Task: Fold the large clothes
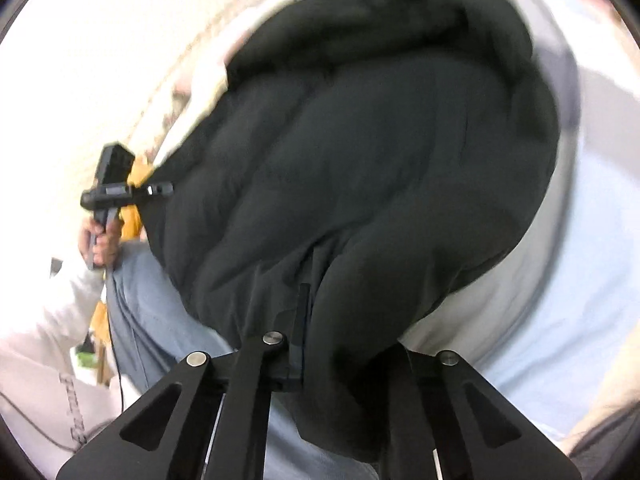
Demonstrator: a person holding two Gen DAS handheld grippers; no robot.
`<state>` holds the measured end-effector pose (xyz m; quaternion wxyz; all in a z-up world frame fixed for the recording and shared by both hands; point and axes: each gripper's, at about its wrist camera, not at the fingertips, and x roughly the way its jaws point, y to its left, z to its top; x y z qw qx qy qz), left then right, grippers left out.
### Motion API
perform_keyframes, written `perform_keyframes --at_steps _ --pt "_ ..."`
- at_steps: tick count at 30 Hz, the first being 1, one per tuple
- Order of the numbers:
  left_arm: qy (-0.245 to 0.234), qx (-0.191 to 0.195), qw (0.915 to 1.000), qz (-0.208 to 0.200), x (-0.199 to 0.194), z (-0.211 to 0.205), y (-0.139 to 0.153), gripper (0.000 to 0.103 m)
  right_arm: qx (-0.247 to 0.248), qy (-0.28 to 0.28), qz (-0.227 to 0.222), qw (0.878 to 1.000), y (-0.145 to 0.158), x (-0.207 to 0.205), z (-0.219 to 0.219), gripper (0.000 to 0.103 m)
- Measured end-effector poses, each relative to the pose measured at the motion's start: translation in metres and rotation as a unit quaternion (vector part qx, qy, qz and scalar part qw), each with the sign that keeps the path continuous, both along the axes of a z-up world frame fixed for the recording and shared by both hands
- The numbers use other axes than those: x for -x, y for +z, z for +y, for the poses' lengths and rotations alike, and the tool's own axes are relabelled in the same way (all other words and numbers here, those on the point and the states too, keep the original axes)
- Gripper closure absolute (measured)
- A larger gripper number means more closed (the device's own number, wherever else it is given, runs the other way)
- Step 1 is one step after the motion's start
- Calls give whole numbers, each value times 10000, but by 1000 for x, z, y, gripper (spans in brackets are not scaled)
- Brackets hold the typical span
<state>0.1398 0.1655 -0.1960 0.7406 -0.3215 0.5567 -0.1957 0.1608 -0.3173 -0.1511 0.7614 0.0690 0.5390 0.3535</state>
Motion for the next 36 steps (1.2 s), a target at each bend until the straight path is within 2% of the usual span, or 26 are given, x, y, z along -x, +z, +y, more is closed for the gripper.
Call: perform_keyframes --at_steps 6,11,15,21,30,36 --pt "132 161 9956 -913 17 7 81 95 -130 -393 -911 9950 63 7 1 97" --pt "329 321 9891 -1402 47 21 120 97 -342 -753 -1123 9902 79 31 -11 98" --pt "357 388 9889 -1391 68 17 119 97 -617 -1041 -1259 9846 93 66 -33 98" --pt "573 555 9892 -1232 122 18 127 97 -1018 -1334 -1277 9775 111 116 -41 98" --pt "410 13 9928 -1123 165 15 161 97 -1274 -1629 -1330 9693 130 182 -54 98" --pt "523 68 9906 -1265 183 17 176 97 -1476 -1981 -1462 9579 148 201 -66 98"
